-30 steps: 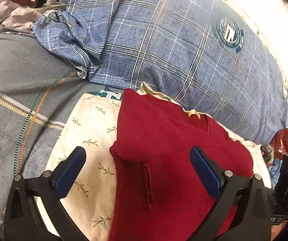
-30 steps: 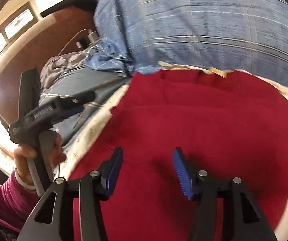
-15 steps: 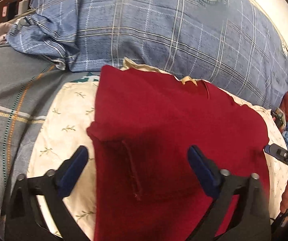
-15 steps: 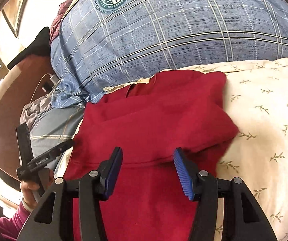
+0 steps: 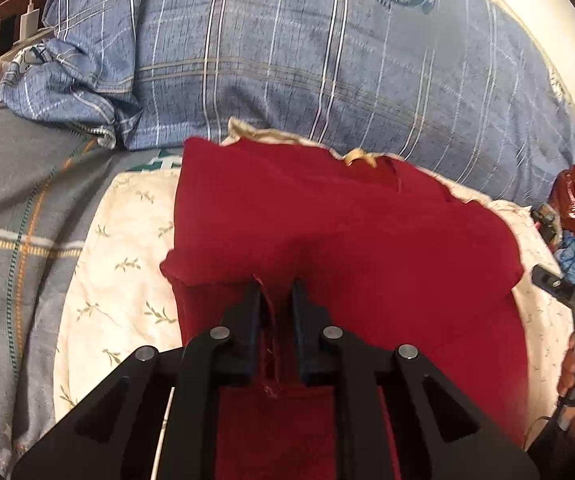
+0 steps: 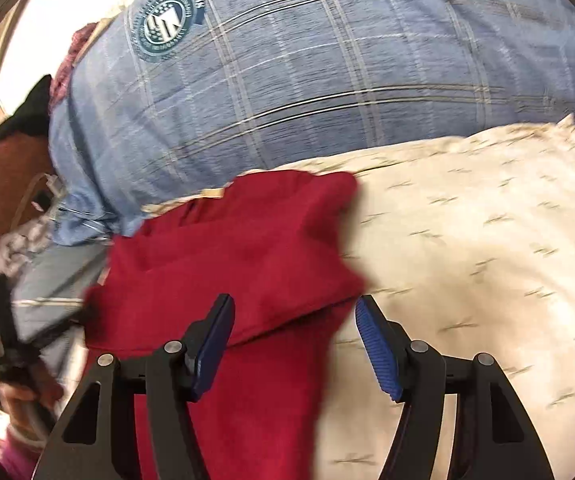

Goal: Fold small clothes

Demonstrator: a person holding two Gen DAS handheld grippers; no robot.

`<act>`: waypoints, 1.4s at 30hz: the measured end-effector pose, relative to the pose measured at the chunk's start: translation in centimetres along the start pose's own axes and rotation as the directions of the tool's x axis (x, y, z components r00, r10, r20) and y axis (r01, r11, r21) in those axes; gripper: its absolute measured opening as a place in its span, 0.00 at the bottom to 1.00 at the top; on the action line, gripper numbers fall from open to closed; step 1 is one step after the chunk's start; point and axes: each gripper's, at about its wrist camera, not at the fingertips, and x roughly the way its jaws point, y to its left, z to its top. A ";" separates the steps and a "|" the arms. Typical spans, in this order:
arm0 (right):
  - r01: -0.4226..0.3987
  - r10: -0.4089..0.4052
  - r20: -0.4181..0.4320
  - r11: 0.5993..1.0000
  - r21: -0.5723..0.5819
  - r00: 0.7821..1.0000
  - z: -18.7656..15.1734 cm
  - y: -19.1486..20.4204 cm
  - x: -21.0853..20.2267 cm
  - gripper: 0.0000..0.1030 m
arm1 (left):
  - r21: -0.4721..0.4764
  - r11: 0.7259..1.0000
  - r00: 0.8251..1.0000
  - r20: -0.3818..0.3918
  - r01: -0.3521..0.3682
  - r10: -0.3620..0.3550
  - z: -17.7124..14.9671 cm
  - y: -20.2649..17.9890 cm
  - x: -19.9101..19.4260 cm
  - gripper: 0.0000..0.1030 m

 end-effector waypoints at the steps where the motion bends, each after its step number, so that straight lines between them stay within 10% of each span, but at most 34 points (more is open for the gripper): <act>1: 0.000 0.000 0.000 1.000 0.000 1.000 0.0 0.0 0.0 0.63 | -0.004 1.000 1.000 0.002 0.008 -0.008 0.2 0.1 -0.2 0.10; 12: 0.223 -0.224 0.028 0.933 -0.282 0.974 -1.2 1.1 2.2 0.63 | -0.011 0.998 0.998 0.032 0.059 -0.058 3.5 0.2 -1.6 0.09; 17: 0.201 -0.198 0.039 0.927 -0.315 0.979 -0.9 1.8 3.9 0.59 | 0.006 0.999 0.996 0.077 0.039 -0.040 6.0 -0.2 -2.2 0.09; 18: 0.197 -0.193 0.043 0.928 -0.317 0.980 -0.6 1.9 4.5 0.56 | 0.006 0.999 0.996 0.084 0.035 -0.035 6.4 -0.2 -2.2 0.09; 20: 0.198 -0.193 0.047 0.936 -0.290 0.980 0.0 1.9 5.4 0.14 | 0.004 1.000 0.995 0.091 0.027 -0.027 7.3 -0.1 -2.1 0.09; 23: 0.141 -0.126 0.088 0.972 -0.187 0.988 0.7 1.3 4.5 0.10 | -0.009 1.000 0.996 0.085 0.018 -0.017 8.3 0.3 -1.4 0.09; 28: 0.145 -0.125 0.169 0.983 -0.116 0.978 1.0 0.8 2.2 0.09 | -0.023 1.000 0.999 0.048 -0.018 0.020 8.0 1.1 1.6 0.09; 35: 0.147 -0.147 0.039 0.989 0.006 0.988 -0.5 -1.9 4.4 0.10 | -0.022 0.998 0.994 -0.094 -0.064 0.062 4.7 1.6 8.0 0.09; 38: 0.115 -0.119 0.041 0.990 0.081 0.992 -0.7 -2.9 2.8 0.39 | -0.007 0.998 0.995 -0.082 -0.065 0.064 4.7 1.5 7.6 0.09; 42: 0.116 -0.131 0.084 0.979 0.165 0.988 -0.4 -4.0 0.3 0.44 | -0.009 0.998 0.995 -0.077 -0.057 0.056 5.0 1.7 7.3 0.09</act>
